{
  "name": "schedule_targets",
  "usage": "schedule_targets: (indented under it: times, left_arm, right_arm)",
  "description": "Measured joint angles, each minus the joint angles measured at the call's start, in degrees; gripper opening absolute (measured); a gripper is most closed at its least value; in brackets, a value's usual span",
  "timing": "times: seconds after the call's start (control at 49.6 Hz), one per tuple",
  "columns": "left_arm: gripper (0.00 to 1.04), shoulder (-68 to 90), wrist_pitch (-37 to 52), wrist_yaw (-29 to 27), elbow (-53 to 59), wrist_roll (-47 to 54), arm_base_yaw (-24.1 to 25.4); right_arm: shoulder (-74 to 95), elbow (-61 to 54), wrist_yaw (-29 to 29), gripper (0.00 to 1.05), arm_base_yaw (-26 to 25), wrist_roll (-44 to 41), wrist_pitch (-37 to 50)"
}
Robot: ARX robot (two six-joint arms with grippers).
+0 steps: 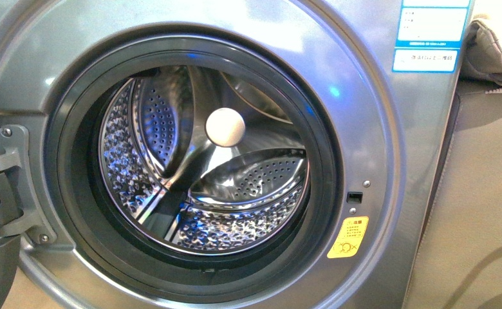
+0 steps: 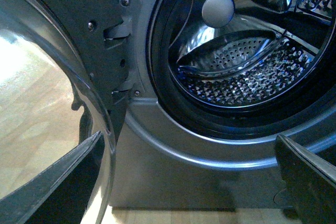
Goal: Put clothes into washing machine
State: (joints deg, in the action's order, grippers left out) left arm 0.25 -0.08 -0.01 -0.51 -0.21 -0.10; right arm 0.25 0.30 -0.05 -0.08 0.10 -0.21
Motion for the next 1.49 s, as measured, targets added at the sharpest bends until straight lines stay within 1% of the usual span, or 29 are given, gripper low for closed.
schedule_targets:
  times: [0.767, 0.787, 0.807, 0.847, 0.868, 0.888, 0.928, 1.009, 1.049, 1.15, 1.271, 1.412, 1.493]
  left_arm:
    - [0.98, 0.0, 0.0, 0.0, 0.0, 0.0, 0.0]
    - [0.98, 0.0, 0.0, 0.0, 0.0, 0.0, 0.0]
    - [0.98, 0.0, 0.0, 0.0, 0.0, 0.0, 0.0]
    - [0.98, 0.0, 0.0, 0.0, 0.0, 0.0, 0.0]
    - [0.98, 0.0, 0.0, 0.1, 0.0, 0.0, 0.0]
    - [0.98, 0.0, 0.0, 0.0, 0.0, 0.0, 0.0]
    - [0.98, 0.0, 0.0, -0.2, 0.0, 0.0, 0.0]
    - [0.98, 0.0, 0.0, -0.1, 0.0, 0.0, 0.0]
    - [0.98, 0.0, 0.0, 0.0, 0.0, 0.0, 0.0]
    - [0.98, 0.0, 0.0, 0.0, 0.0, 0.0, 0.0]
    - [0.98, 0.0, 0.0, 0.0, 0.0, 0.0, 0.0]
    - [0.98, 0.0, 0.0, 0.0, 0.0, 0.0, 0.0]
    - [0.98, 0.0, 0.0, 0.0, 0.0, 0.0, 0.0]
  right_arm:
    - [0.0, 0.0, 0.0, 0.97, 0.0, 0.0, 0.0]
    - [0.0, -0.1, -0.7, 0.97, -0.2, 0.3, 0.2]
    - [0.6, -0.1, -3.4, 0.97, -1.1, 1.2, 1.8]
    - [4.8, -0.1, -14.8, 0.97, -5.9, 5.3, 11.1]
    - [7.8, -0.1, -18.5, 0.97, -8.2, 7.0, 15.7]
    - [8.8, -0.1, -20.2, 0.97, -8.8, 7.7, 17.0]
    - [13.4, -0.1, -23.7, 0.97, -11.2, 9.3, 22.5]
    - [24.1, 0.1, -28.2, 0.97, -15.5, 11.6, 32.8]
    - [29.9, 0.8, -29.6, 0.97, -17.8, 12.7, 37.5]
    - [39.0, 3.7, -31.3, 0.97, -21.9, 14.2, 43.2]
    - [45.8, 6.8, -33.4, 0.97, -26.2, 15.3, 45.0]
    - [56.3, 11.1, -36.3, 0.97, -33.5, 14.8, 45.0]
    - [64.1, 13.1, -37.3, 0.97, -37.9, 12.5, 44.9]
